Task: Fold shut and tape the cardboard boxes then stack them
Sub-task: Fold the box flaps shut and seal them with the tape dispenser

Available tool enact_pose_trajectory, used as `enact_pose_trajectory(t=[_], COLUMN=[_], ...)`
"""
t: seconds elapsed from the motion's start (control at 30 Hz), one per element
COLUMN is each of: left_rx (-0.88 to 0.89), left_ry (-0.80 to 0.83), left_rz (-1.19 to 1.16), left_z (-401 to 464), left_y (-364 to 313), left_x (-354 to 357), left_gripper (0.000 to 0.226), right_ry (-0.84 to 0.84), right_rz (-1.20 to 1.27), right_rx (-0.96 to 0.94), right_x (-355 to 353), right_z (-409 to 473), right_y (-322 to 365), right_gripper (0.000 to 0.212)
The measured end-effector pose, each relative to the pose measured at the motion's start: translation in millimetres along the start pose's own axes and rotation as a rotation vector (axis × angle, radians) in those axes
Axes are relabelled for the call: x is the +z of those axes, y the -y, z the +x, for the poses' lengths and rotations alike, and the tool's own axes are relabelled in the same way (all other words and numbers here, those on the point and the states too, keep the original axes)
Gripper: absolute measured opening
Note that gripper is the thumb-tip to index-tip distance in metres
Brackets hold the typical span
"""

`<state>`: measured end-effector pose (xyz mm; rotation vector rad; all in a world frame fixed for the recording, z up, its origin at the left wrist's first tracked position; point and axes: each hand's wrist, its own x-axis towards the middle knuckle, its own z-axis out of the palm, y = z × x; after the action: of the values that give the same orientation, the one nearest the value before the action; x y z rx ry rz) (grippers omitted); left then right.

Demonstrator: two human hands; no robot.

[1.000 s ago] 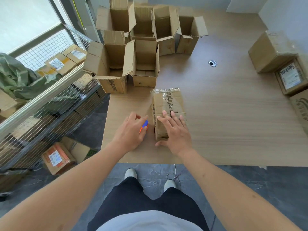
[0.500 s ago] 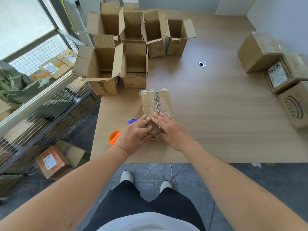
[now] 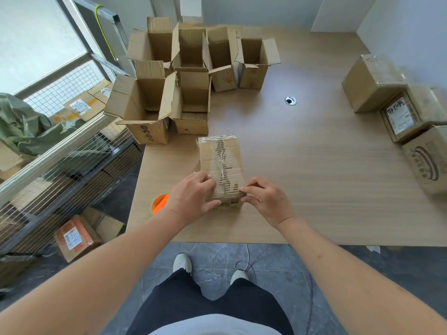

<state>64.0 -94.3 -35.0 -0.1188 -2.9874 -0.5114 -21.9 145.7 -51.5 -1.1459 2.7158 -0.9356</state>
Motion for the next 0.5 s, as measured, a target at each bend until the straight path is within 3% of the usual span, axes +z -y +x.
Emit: enact_pose_trajectory(t=[0.13,0.3,0.43,0.5], left_rx=[-0.120,-0.121,-0.102,-0.104], left_ry=[0.050,0.007,-0.021,-0.024], left_rz=[0.072,0.124,0.151,0.142], left_z=[10,5,3,2], left_y=[-17,-28,-29,-30], left_x=[4,16,22,23], left_gripper=[0.055,0.054,0.057,0.058], right_ry=[-0.007,-0.133,-0.223,-0.221], right_rz=[-0.024,-0.106,0.053,0.182], right_rx=[-0.065,-0.142,-0.034,0.063], right_x=[4,18,26,25], right_z=[2,-3,-10,-10], right_y=[-5,-9,-8,-7], right_gripper=[0.023,0.007,0.008,0.020])
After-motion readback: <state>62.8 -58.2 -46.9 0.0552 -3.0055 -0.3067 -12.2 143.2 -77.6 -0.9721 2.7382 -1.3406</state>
